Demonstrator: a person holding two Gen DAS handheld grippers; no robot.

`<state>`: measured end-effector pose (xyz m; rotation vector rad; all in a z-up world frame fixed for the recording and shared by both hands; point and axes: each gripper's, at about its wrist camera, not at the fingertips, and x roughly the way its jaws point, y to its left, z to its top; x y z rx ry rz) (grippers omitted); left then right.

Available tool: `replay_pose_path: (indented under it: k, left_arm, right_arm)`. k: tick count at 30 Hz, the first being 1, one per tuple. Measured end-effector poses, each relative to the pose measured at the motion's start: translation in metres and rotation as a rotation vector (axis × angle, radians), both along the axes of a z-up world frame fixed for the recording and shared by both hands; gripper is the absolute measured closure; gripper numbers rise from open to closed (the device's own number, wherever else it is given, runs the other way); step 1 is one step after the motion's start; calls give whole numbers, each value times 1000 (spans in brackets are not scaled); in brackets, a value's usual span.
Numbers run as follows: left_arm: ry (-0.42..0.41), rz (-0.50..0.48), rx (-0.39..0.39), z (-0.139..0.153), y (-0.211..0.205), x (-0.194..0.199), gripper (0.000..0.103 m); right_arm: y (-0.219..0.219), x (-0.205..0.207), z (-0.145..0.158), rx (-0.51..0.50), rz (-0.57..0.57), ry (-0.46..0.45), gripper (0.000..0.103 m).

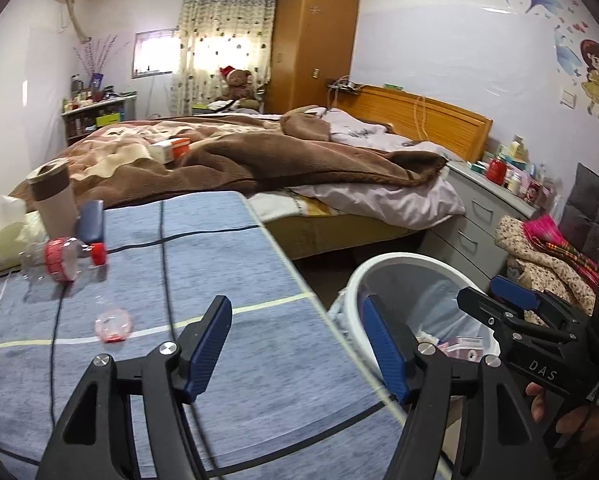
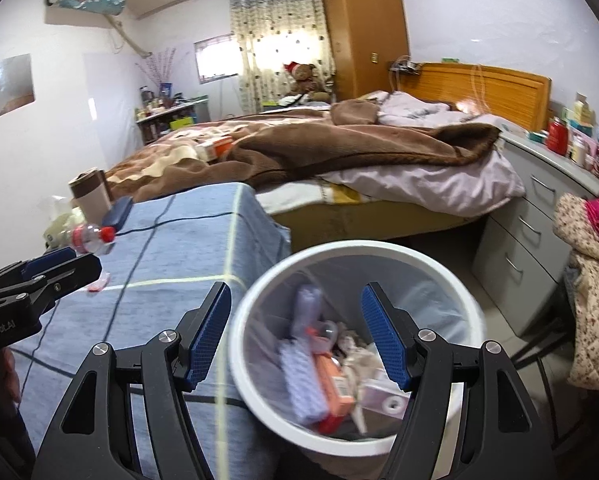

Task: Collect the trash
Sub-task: 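Move both tools back over the bottle and clear lid on the bed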

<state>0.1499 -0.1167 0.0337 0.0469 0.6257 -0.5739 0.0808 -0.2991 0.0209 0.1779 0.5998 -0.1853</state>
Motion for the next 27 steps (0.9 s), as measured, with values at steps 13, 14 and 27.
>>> replay_pose_path:
  k: [13,14,27]
  left_arm:
    - [-11,159,-13,3,85,14,24]
    - [-9,172,-12,2,92,16,24]
    - [17,292,30,-6,169,38,24]
  right_arm:
    - [58,30,-2,22,152,-14,34]
    - [62,32,-3,28,162,-13,33]
    - [122,69,-16,59,358,25,33]
